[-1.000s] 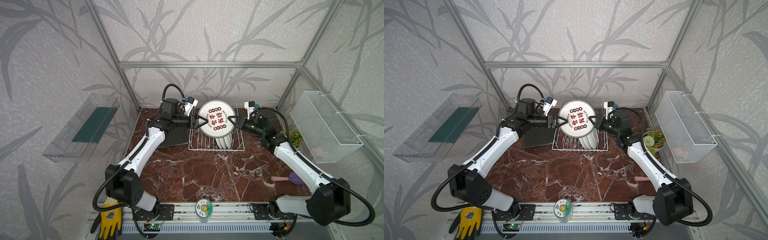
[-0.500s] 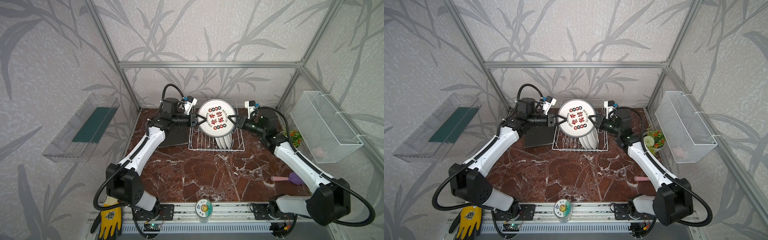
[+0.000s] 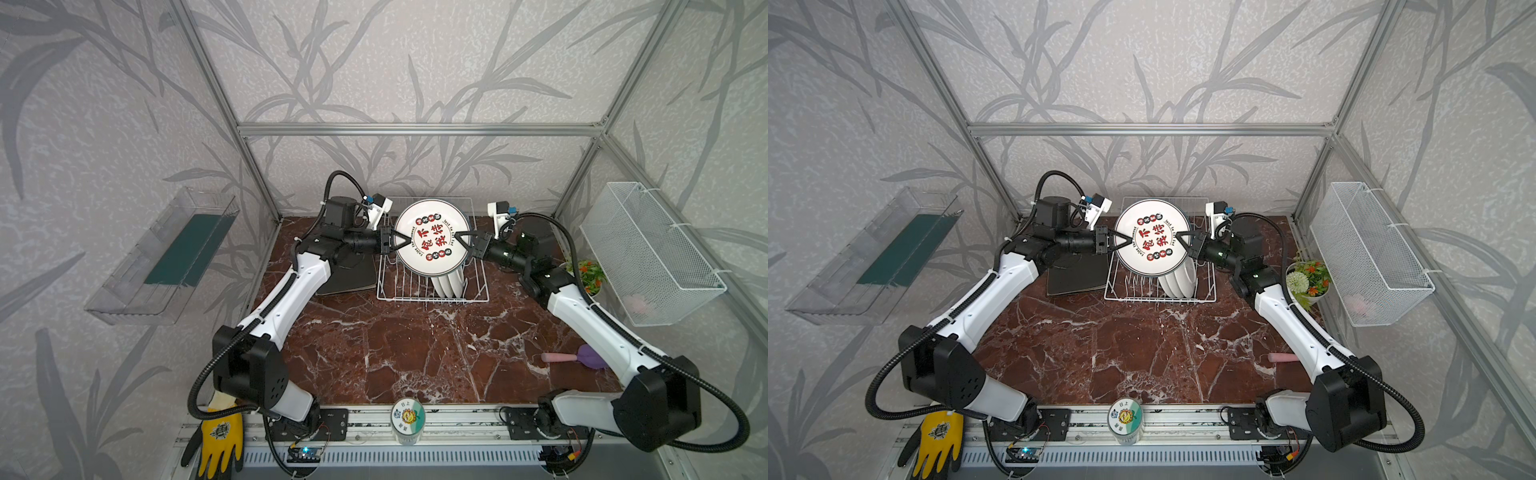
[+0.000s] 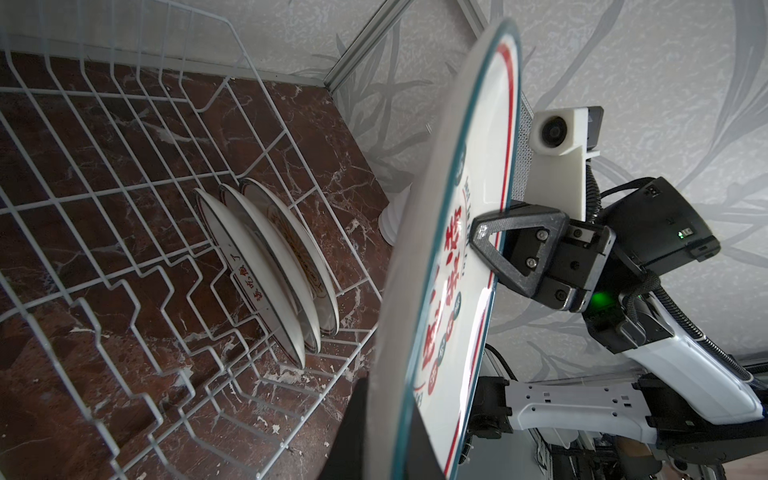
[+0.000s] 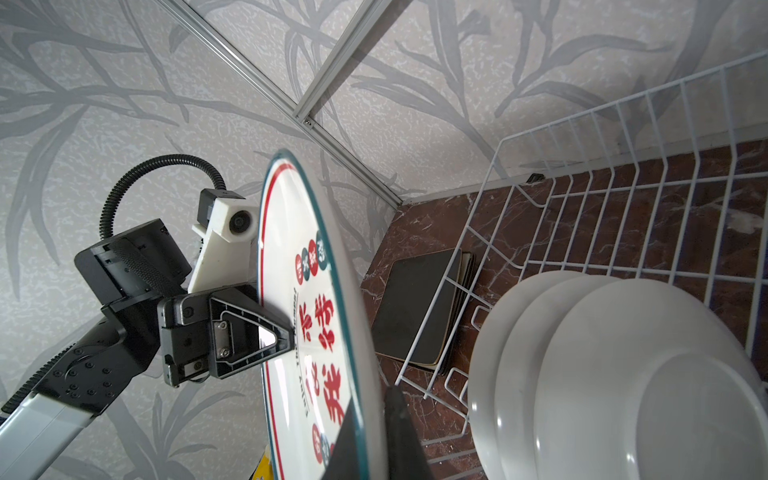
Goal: Unload the plates from the dish rack
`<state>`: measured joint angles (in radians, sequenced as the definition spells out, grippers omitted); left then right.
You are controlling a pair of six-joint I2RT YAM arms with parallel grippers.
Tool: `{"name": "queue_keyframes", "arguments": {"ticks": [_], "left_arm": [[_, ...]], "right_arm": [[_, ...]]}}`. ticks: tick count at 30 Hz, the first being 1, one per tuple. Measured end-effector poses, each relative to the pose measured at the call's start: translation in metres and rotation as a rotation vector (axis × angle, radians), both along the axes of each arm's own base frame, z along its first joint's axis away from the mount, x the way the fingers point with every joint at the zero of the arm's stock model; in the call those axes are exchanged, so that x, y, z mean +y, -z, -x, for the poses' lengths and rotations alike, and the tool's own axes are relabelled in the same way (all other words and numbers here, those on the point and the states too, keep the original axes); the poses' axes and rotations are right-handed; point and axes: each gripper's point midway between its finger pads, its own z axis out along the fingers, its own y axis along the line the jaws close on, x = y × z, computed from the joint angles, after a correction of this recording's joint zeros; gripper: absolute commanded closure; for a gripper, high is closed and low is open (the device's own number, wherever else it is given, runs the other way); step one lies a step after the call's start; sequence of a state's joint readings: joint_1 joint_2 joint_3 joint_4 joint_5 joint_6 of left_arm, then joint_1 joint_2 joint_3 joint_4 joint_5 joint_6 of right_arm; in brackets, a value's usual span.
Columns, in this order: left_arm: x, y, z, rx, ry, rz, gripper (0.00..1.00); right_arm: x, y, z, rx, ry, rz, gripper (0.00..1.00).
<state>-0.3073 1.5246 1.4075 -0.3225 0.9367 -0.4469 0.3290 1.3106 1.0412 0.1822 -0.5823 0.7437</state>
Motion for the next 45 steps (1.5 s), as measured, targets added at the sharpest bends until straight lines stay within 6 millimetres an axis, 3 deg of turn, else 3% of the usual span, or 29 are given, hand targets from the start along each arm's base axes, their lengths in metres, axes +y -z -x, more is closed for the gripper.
{"name": "queue_keyframes", "arguments": {"ticks": [2,4,8,16,21,28,37,45], "left_arm": [[-0.001,-0.001,0.0,-0.002,0.001,0.001,1.0],[-0.002,0.0,-0.001,-0.002,-0.008,-0.011,1.0],[-0.002,0.006,-0.003,0.028,-0.03,-0.038,1.0],[0.003,0.004,0.003,0.071,-0.063,-0.046,1.0],[0.011,0.0,0.02,0.094,-0.082,-0.062,1.0],[0.029,0.004,0.062,0.137,-0.097,-0.107,1.0],[0.05,0.066,0.12,0.309,-0.078,-0.196,1.0],[0.059,0.114,0.152,0.447,-0.055,-0.249,1.0]], "right_arm": [[-0.001,0.003,-0.001,0.013,0.009,0.004,0.79],[0.0,0.007,-0.001,0.03,0.013,0.007,0.62],[0.0,0.013,0.002,0.056,0.012,0.042,0.47],[-0.011,0.013,0.012,0.043,0.038,0.157,0.02],[-0.018,0.01,0.026,0.016,0.02,0.25,0.01],[-0.028,0.006,0.049,-0.035,-0.022,0.374,0.01],[-0.035,0.011,0.071,-0.068,-0.045,0.418,0.01],[-0.034,0.015,0.073,-0.074,-0.044,0.449,0.01]]}}
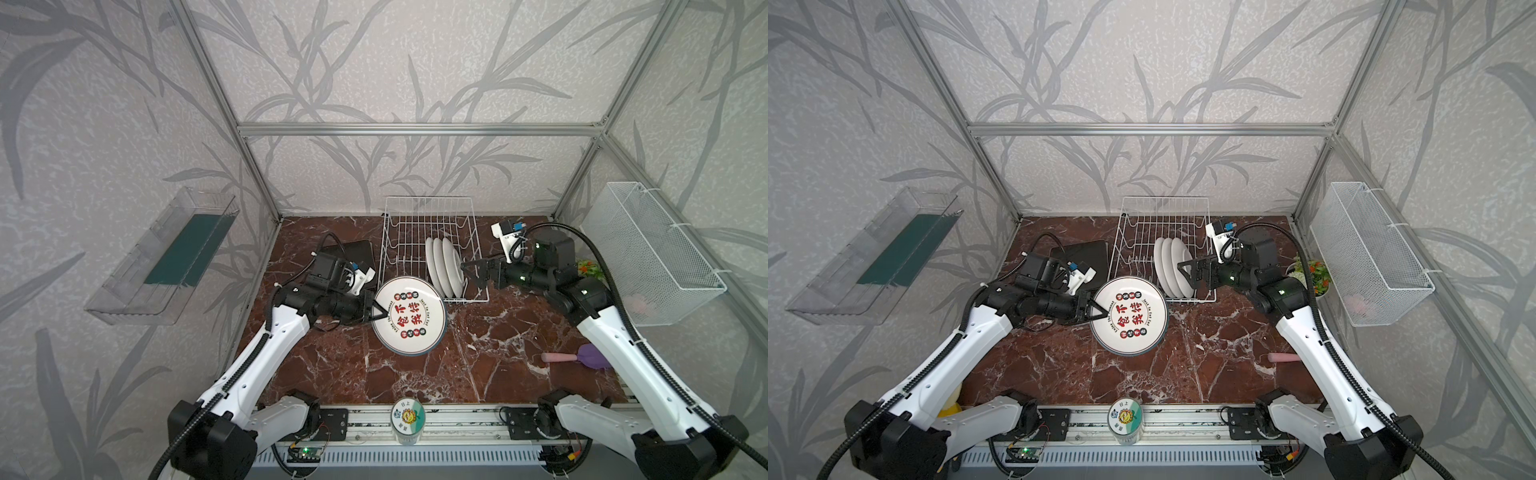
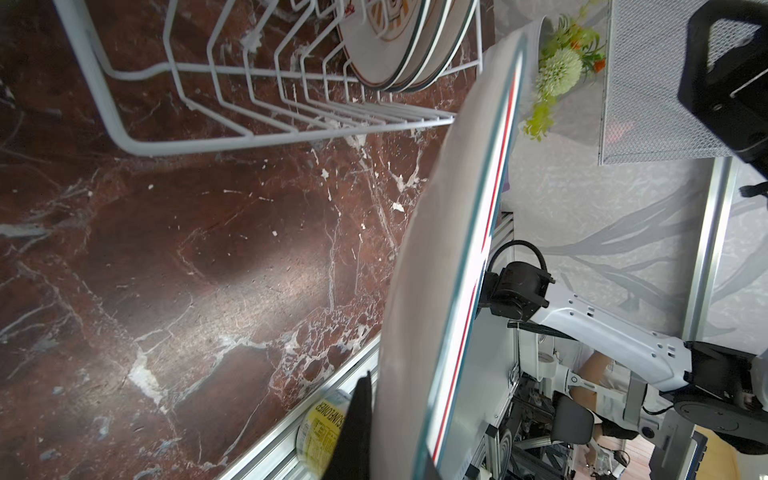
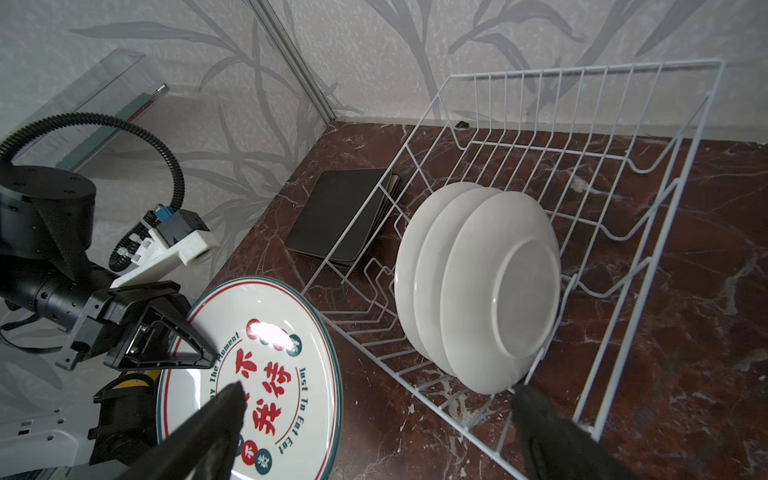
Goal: Unload the plates from the dish rack
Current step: 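Lower the red-text plate flat onto the table nearer the robot with the left gripper, then open the left gripper and lift it off the red-text plate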
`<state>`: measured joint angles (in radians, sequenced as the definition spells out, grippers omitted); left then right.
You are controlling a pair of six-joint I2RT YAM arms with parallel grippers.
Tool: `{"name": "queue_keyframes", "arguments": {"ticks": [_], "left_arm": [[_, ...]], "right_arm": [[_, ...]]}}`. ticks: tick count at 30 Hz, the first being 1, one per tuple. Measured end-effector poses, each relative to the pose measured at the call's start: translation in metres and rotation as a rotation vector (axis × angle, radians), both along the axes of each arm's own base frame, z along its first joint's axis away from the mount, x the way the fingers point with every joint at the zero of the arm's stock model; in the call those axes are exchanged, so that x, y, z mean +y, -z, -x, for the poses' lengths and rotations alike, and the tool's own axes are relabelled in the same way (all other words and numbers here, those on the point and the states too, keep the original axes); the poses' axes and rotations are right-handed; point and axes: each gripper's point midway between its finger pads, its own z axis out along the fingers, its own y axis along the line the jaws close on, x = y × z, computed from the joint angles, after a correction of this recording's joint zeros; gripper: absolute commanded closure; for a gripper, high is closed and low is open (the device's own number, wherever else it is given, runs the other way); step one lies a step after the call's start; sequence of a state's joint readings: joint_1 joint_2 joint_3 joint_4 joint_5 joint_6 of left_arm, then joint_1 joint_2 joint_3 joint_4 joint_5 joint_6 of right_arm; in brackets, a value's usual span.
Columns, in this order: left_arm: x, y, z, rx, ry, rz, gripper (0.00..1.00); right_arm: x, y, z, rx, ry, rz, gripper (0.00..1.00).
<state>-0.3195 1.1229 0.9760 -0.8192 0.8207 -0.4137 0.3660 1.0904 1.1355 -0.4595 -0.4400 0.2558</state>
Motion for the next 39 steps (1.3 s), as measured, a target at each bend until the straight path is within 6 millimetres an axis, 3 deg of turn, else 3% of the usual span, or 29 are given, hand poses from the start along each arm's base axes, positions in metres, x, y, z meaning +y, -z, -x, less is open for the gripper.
{"name": "queue_keyframes", "arguments": {"ticks": [8,14,31,39], "left_arm": [[0.007,0.036,0.026,0.11,0.025,-0.034,1.0],[0.01,0.056,0.032,0.152,0.021,-0.053,1.0],[0.001,0.101,0.009,0.203,0.004,-0.057,1.0],[-0.002,0.125,0.01,0.284,0.031,-0.088,1.0]], "right_arm": [[0.002,0.01,0.002,0.011,-0.002,0.022,0.01],[0.009,0.017,0.006,-0.006,-0.027,0.062,0.01],[0.009,0.025,0.005,-0.031,-0.017,0.121,0.01],[0.007,0.029,0.004,-0.032,-0.009,0.138,0.01]]}}
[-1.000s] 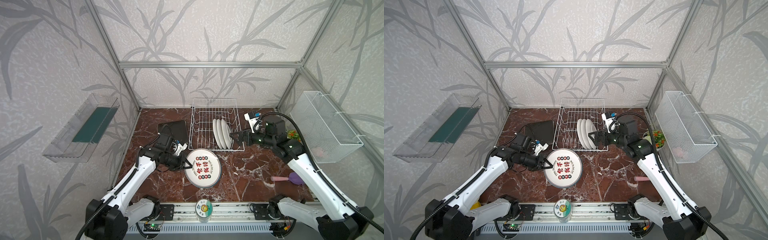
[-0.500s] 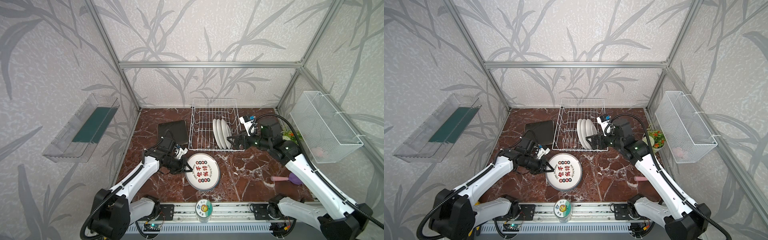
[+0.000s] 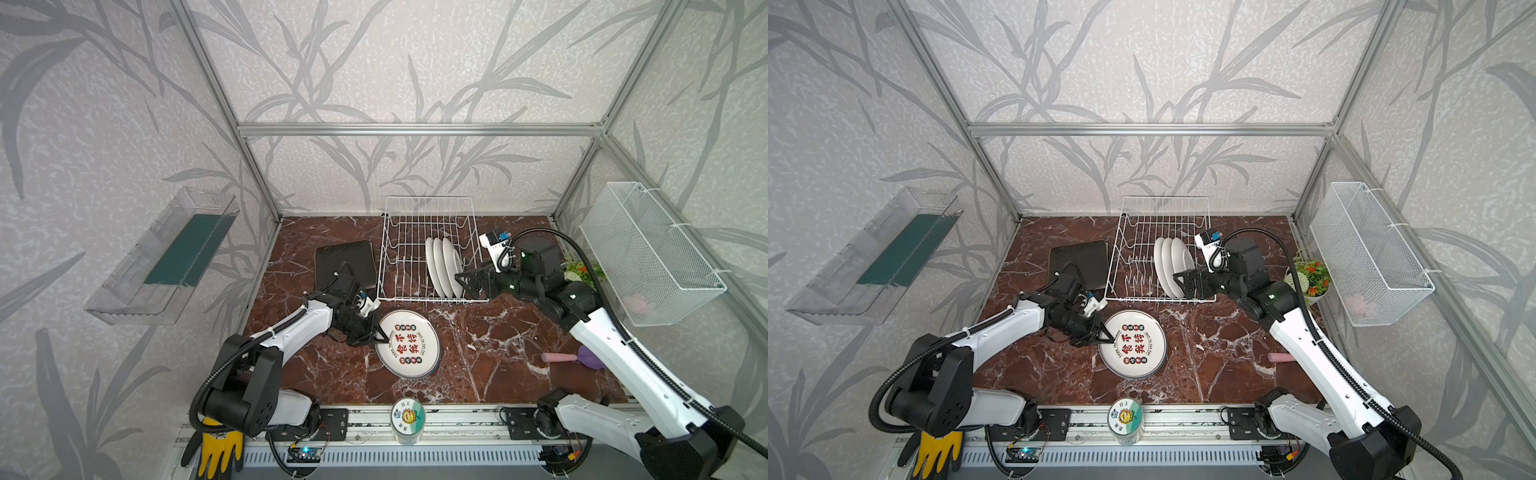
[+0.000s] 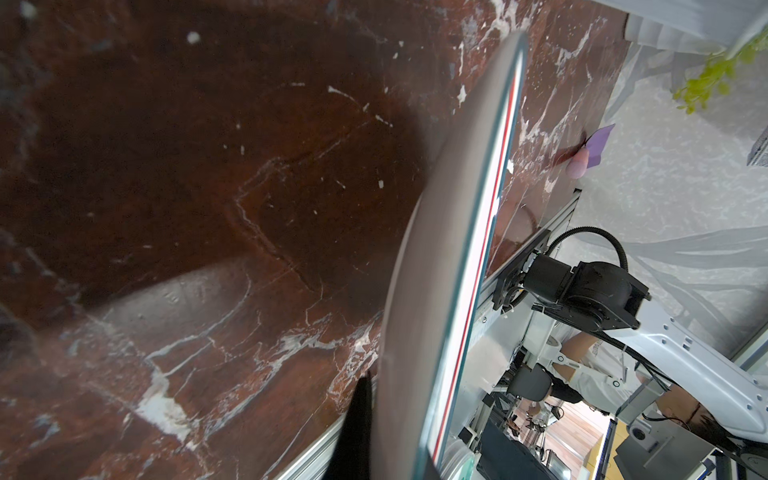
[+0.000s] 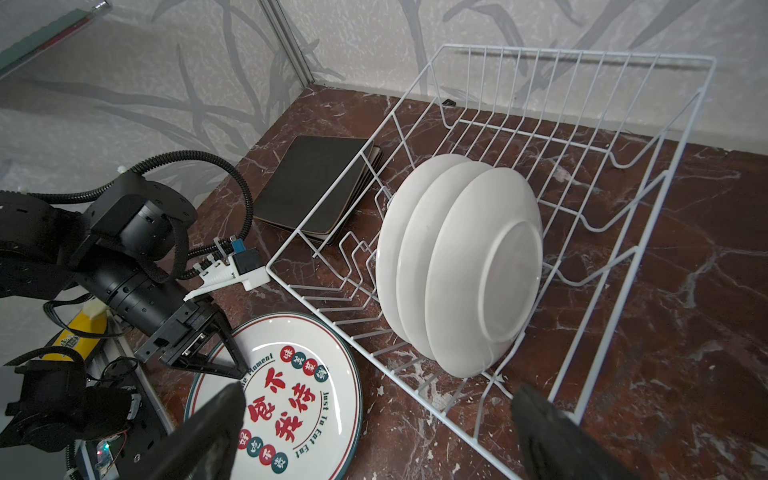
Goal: Unload the plates from the dish rack
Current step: 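Open the left gripper and lift it off the red-text plate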
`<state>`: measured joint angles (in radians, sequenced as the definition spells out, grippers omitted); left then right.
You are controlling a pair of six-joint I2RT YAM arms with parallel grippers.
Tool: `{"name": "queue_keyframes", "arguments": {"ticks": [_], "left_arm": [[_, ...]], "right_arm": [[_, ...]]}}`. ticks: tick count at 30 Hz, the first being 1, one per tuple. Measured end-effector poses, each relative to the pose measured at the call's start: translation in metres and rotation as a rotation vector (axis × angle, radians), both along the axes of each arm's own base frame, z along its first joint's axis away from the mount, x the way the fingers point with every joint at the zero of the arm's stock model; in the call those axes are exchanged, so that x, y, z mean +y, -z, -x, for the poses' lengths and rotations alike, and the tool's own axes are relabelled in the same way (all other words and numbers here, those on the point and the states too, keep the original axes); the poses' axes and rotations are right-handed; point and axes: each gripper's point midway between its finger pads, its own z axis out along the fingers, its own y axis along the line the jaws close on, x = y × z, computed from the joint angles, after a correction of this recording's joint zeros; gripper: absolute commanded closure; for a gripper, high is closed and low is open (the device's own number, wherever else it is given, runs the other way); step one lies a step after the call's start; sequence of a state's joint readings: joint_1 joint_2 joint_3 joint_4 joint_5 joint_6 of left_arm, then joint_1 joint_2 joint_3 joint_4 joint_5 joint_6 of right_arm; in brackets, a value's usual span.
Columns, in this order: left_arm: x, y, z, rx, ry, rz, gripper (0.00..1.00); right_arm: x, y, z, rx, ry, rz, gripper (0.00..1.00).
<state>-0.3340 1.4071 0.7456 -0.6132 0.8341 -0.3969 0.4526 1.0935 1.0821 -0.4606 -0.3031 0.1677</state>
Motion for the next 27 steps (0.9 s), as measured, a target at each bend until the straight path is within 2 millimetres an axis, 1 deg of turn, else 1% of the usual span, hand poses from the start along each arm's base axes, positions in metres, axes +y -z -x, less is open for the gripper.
{"name": "queue_keyframes", "arguments": {"ticks": [8,12,15,19,22,25,27], "left_arm": [[-0.005,0.02,0.0,0.054,0.048,-0.022,1.0],[-0.011,0.021,-0.003,0.05,0.075,-0.022,1.0],[-0.012,0.021,-0.003,0.051,0.077,-0.024,0.97],[-0.013,0.022,-0.005,0.054,0.066,-0.025,0.92],[-0.012,0.023,-0.007,0.051,0.05,-0.032,0.82],[-0.009,0.031,-0.007,0.046,0.029,-0.063,0.71],[-0.005,0.035,-0.006,0.058,0.014,-0.085,0.67]], "right_arm": [[0.0,0.005,-0.003,0.005,0.004,0.01,0.01],[0.001,0.006,-0.004,0.01,0.004,0.012,0.01],[0.001,0.006,-0.004,0.008,0.005,0.012,0.01],[-0.001,0.006,-0.006,0.005,0.016,0.018,0.01],[-0.002,0.008,-0.006,0.005,0.023,0.023,0.01],[-0.003,0.009,-0.006,0.007,0.027,0.026,0.01],[-0.003,0.009,-0.006,0.007,0.028,0.025,0.01]]}}
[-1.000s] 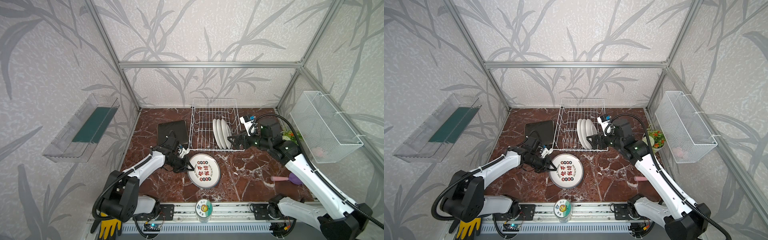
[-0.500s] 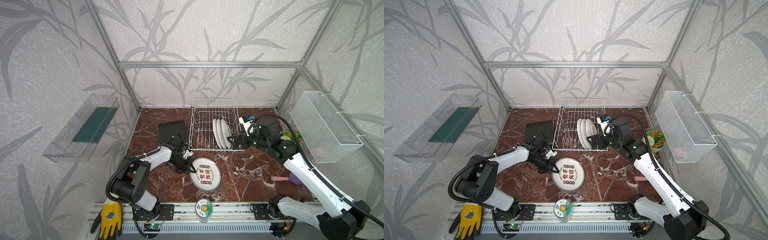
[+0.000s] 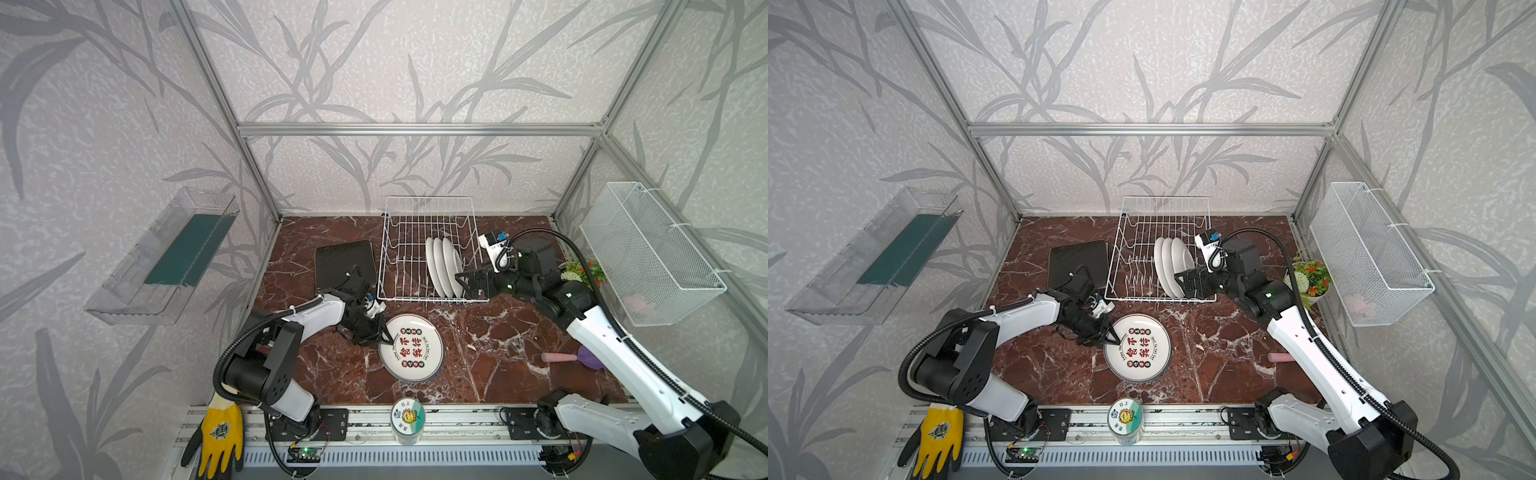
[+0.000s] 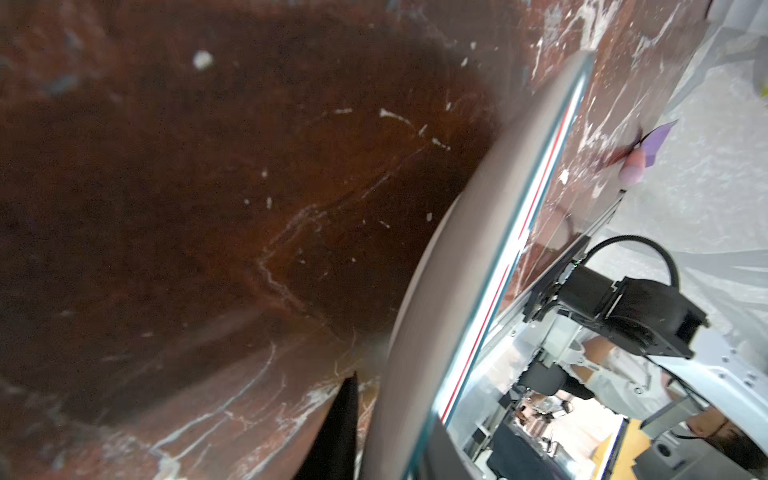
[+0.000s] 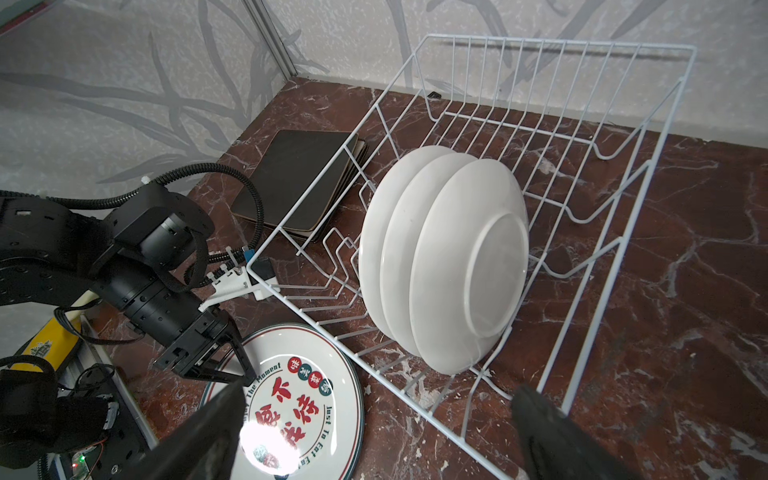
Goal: Unload the plates from the dish rack
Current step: 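Open the left gripper and lift it off the red-text plate, then move the left gripper over the rack to the next patterned plate's rim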
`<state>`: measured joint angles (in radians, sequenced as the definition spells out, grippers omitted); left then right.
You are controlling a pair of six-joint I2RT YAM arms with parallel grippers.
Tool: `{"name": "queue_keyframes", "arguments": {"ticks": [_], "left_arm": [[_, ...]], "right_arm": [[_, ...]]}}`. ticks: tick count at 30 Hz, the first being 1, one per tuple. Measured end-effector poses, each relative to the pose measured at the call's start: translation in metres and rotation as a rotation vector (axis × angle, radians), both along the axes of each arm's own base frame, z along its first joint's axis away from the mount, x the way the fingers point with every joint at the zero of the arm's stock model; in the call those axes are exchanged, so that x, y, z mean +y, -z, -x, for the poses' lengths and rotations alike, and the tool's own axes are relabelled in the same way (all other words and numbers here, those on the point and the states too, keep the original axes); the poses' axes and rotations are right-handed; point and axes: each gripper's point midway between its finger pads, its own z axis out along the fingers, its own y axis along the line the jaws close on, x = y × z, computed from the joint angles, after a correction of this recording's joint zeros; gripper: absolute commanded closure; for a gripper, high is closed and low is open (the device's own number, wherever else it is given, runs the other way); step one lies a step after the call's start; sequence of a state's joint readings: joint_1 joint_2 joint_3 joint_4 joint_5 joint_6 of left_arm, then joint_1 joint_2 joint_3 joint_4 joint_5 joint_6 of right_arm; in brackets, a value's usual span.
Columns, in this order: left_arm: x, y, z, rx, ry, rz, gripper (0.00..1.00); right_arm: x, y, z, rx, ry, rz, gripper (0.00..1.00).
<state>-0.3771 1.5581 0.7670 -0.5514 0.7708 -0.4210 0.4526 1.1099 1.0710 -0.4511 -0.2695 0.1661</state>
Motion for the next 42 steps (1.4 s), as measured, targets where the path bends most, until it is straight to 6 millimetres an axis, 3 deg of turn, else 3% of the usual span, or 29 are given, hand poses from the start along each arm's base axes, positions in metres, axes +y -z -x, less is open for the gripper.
{"name": "queue_keyframes", "arguments": {"ticks": [4,14,19,28,34,42], "left_arm": [[0.003,0.002,-0.002,-0.005,-0.018,-0.022,0.6],[0.01,0.0,-0.007,-0.031,-0.061,-0.071,0.28],[0.015,-0.007,-0.012,-0.077,-0.089,-0.099,0.17],[0.028,-0.033,-0.017,-0.186,-0.135,-0.139,0.09],[0.034,-0.074,-0.034,-0.311,-0.185,-0.149,0.04],[0.027,-0.162,-0.076,-0.543,-0.244,-0.086,0.05]], "right_arm": [[0.0,-0.001,0.0,-0.002,0.0,-0.002,0.01],[-0.006,-0.004,0.003,-0.026,0.022,0.002,0.01],[-0.007,-0.005,0.003,-0.032,0.026,0.002,0.01],[-0.007,-0.005,0.002,-0.034,0.031,0.003,0.01],[-0.009,-0.006,0.0,-0.042,0.043,0.008,0.01],[-0.012,-0.01,-0.005,-0.063,0.072,0.006,0.01]]}}
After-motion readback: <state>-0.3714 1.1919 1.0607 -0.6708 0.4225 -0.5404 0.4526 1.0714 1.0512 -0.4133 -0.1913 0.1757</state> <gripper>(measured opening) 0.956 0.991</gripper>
